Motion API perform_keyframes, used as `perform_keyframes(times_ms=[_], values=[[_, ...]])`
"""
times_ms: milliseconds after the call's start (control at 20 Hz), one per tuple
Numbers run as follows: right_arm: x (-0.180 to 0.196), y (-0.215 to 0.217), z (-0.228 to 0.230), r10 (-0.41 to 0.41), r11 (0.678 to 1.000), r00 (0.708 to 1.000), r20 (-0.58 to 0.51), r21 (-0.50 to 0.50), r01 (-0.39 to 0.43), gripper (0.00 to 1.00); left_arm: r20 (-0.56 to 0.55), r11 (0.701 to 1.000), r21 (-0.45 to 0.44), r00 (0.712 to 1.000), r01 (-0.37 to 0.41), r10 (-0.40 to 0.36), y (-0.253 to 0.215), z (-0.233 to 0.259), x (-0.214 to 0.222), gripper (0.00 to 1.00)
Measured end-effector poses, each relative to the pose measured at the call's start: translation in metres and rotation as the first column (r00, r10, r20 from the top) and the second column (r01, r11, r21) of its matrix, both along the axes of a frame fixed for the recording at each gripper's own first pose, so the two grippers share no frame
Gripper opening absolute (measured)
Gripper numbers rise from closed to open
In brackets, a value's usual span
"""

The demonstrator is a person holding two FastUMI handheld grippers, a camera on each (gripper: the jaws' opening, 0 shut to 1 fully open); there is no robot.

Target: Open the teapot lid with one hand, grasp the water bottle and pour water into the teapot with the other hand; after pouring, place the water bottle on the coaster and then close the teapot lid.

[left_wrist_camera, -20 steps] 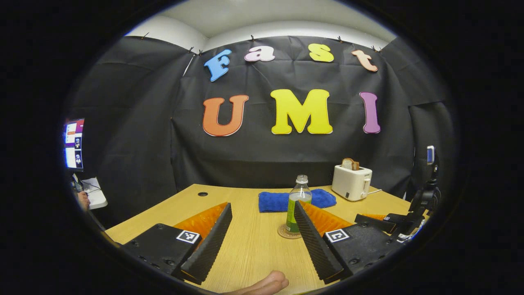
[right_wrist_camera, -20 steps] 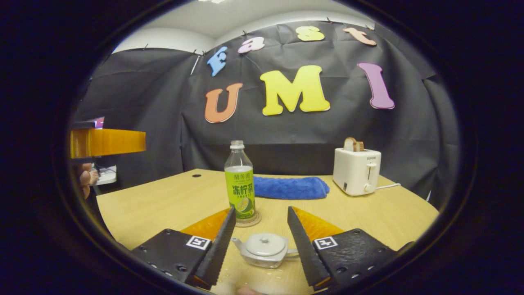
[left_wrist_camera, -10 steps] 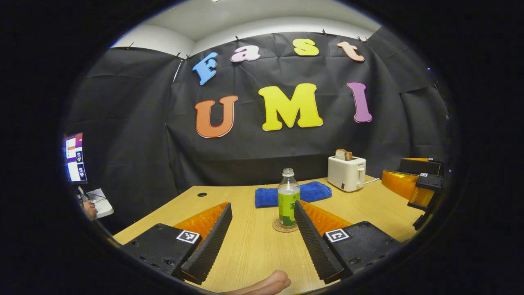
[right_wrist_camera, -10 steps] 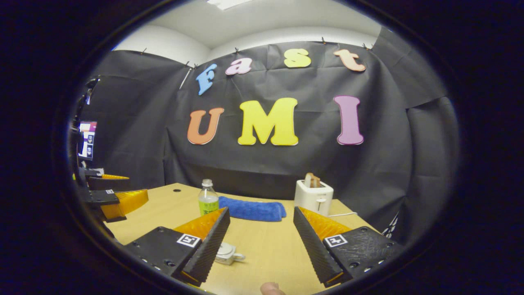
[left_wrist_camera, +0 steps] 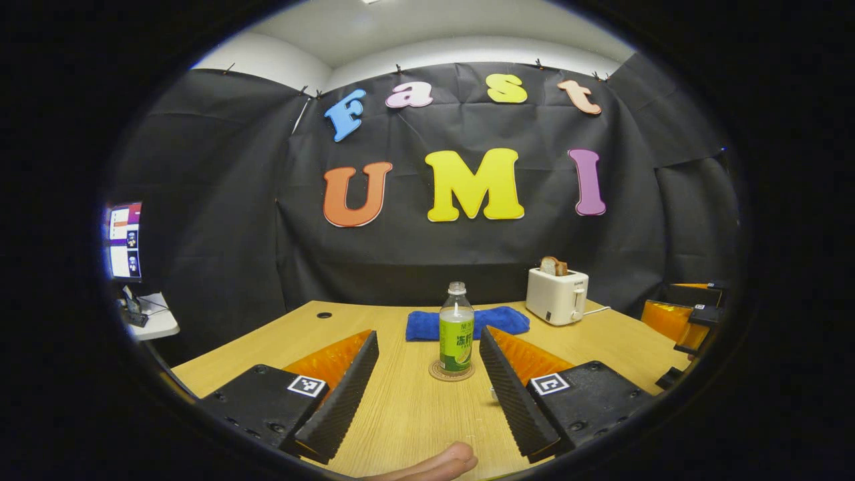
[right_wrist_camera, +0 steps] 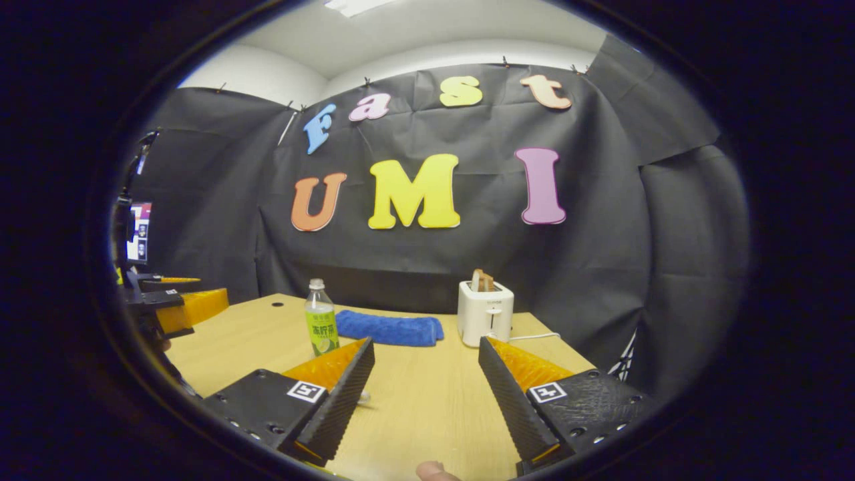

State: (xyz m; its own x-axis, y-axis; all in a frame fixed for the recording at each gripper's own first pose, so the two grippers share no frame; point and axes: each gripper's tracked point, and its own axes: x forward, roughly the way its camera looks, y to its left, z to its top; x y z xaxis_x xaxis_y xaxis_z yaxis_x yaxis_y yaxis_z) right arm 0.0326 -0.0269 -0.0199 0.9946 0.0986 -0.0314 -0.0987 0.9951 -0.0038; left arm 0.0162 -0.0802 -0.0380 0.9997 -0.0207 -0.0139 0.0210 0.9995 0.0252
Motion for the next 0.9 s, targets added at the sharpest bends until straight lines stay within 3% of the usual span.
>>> perform_keyframes(times_ms=[150, 900], values=[[-0.004, -0.001, 0.001, -0.002, 1.000, 1.000, 0.011, 0.001, 0.002, 0.94, -0.024, 0.999, 0.039, 1.000, -0.012, 0.013, 0.004, -0.008, -0.006, 0.95], [-0.007, 0.016, -0.009, 0.037, 0.999, 0.999, -0.016, -0.015, -0.037, 0.96, 0.003, 1.000, -0.001, 1.000, 0.001, -0.001, 0.008, -0.001, 0.000, 0.95]])
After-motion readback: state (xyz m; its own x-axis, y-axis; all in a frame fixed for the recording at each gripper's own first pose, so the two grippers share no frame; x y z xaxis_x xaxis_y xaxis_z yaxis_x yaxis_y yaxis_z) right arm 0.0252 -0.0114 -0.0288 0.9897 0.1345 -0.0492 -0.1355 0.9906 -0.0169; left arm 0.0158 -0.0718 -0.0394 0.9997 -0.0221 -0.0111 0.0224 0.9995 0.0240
